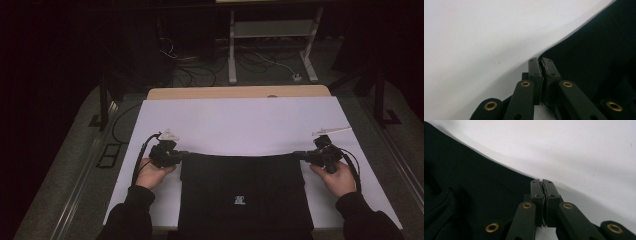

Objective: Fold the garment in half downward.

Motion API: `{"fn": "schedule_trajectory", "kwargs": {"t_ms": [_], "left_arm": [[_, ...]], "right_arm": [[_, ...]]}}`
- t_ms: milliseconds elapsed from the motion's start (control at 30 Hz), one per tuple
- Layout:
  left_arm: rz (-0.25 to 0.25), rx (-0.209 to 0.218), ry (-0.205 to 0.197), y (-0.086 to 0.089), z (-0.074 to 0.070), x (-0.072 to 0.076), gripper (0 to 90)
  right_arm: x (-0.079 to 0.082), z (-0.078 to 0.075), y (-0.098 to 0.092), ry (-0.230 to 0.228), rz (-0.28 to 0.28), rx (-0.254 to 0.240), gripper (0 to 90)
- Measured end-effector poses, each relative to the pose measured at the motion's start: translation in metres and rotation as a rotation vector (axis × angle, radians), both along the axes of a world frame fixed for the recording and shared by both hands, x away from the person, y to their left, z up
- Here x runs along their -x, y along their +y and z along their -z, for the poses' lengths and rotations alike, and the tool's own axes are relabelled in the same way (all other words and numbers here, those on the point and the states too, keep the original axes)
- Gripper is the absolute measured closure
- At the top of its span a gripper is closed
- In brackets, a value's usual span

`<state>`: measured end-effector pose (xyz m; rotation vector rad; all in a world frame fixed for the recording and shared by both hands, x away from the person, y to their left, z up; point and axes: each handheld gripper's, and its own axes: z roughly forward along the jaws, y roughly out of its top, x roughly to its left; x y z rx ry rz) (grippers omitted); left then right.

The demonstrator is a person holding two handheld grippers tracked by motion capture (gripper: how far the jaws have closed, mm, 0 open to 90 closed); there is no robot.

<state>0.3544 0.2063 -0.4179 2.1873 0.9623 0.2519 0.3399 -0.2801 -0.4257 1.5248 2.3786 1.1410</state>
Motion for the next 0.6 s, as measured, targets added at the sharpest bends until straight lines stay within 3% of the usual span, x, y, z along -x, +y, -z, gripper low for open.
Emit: {"fn": "schedule_trajectory", "kwargs": {"t_ms": [367,600], "left_arm": [[-0.044,0.017,-0.052,0.002,-0.010,-0.002,85.1],[-0.058,0.037,-0.074,0.006,-0.021,-0.006,85.1]], "right_arm": [[-0.007,-0.009,0.001,-0.039,0.021,0.022,86.6],[-0.016,-0.018,-0.002,-0.057,0.027,0.006,86.6]]}}
